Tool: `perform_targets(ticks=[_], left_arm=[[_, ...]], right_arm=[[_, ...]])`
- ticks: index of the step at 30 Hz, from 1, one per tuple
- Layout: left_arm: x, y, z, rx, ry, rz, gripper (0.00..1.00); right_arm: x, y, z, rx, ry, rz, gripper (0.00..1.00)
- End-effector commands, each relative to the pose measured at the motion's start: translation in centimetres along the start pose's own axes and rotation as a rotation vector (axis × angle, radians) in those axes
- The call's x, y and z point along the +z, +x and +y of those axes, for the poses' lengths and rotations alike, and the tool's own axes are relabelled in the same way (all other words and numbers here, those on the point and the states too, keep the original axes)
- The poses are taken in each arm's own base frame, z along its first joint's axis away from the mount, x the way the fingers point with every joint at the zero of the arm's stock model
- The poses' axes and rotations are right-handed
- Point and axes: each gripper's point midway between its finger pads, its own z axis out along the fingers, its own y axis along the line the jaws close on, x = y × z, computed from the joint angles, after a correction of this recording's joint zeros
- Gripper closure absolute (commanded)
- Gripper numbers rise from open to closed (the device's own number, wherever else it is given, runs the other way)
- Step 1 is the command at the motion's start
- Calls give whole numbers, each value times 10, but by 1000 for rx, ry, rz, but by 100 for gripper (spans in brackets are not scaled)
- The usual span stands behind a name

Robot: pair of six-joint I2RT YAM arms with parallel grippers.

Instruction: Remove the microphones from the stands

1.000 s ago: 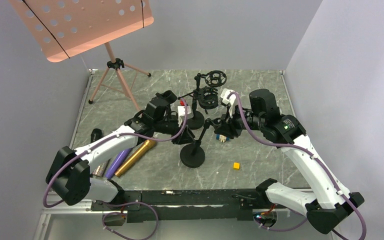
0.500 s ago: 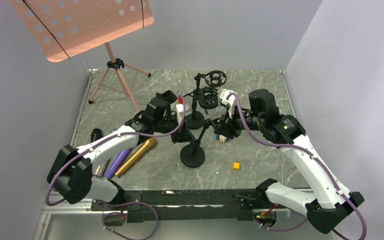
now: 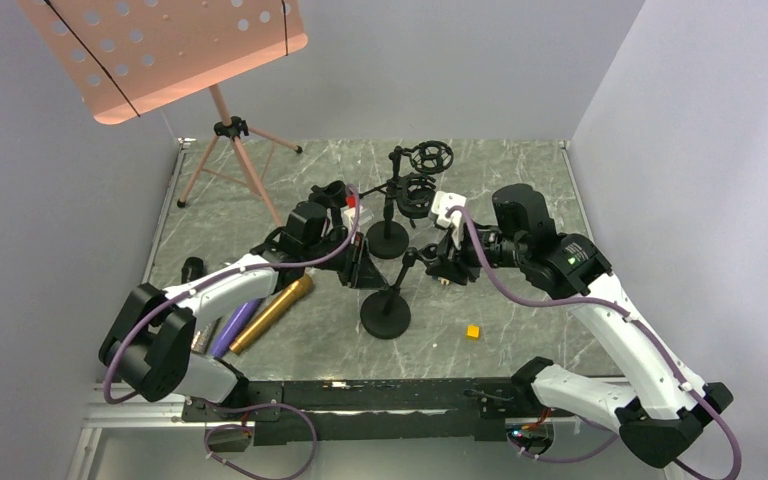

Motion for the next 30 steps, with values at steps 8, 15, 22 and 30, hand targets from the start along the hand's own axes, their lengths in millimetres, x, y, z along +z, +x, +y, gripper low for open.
perform_targets(ticks=[8,15,22,30], left_arm=[[-51,-85,-65,718,-45,-225,32],[-38,-112,-94,849,144,-251,34],[-28,-115,-106,806,228,-252,40],[-60,-98,-89,904,137,-102,39]], right_arm=[[-4,-25,-4,-223,-15,15,100],[8,-30,-10,-196,-8,46,100],[10,-23,-11,-179,-7,87,100],[8,-20,-12,-180,10,94,100]])
